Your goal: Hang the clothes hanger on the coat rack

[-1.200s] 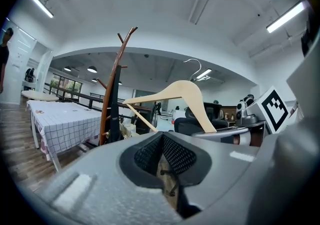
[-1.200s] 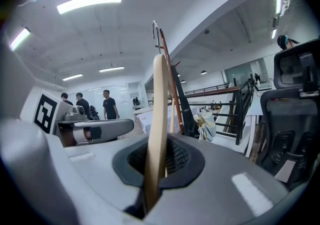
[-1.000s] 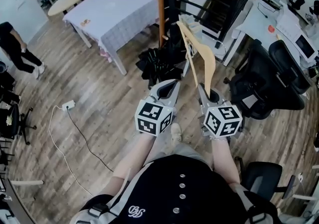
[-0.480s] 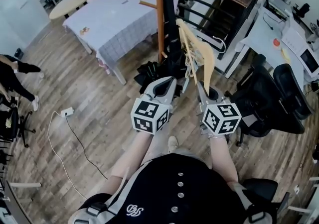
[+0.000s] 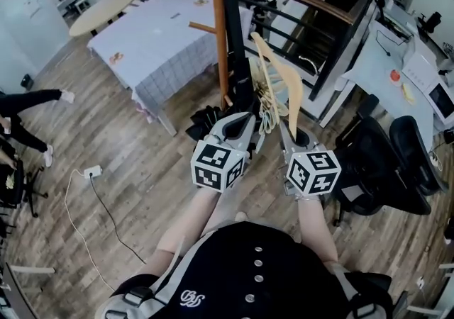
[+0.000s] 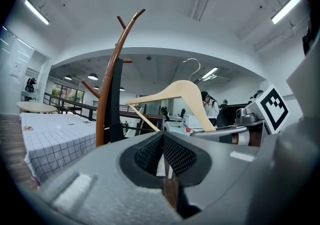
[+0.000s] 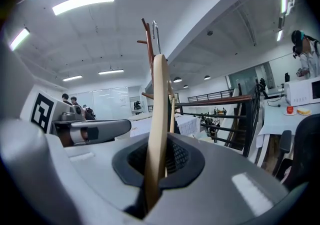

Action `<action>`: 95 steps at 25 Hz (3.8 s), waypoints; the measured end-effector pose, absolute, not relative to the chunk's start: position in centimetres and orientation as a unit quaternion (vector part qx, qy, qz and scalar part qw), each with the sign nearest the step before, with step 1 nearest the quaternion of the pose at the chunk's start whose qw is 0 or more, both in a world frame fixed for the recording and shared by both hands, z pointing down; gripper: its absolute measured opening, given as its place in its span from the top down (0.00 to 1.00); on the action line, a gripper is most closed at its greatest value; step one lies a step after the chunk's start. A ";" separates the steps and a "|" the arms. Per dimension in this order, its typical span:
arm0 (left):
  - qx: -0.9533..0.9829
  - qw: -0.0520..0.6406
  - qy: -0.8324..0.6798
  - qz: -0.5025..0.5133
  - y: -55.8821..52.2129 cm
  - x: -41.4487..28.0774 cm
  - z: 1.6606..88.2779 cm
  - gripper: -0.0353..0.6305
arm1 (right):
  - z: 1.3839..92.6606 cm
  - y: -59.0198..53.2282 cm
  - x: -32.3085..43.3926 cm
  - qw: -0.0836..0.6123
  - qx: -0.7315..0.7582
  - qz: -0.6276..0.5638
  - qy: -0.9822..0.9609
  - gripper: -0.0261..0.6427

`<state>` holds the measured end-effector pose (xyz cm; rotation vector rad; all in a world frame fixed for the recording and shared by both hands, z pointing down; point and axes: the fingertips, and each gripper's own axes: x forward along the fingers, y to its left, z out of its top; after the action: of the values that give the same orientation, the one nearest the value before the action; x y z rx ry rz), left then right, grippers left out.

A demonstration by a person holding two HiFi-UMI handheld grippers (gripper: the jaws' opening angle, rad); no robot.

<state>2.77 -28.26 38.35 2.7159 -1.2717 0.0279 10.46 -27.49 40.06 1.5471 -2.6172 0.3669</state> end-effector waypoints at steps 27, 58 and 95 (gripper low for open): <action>0.896 0.077 -0.437 0.003 -35.1 1.3 37.2 0.94 | 37.9 -34.7 9.5 0.051 0.499 0.118 -0.857 0.96; 0.917 0.002 -0.398 -0.016 -43.1 -1.1 31.0 0.94 | 29.6 -47.5 3.0 0.058 0.493 0.052 -0.866 0.96; 0.911 0.000 -0.411 -0.038 -48.6 -1.7 30.1 0.94 | 31.1 -54.8 1.0 0.117 0.506 0.035 -0.854 0.96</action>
<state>-1.66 -48.58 30.09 2.8609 -1.2905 -0.1192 0.99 -54.77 31.12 1.4816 -2.4980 0.1020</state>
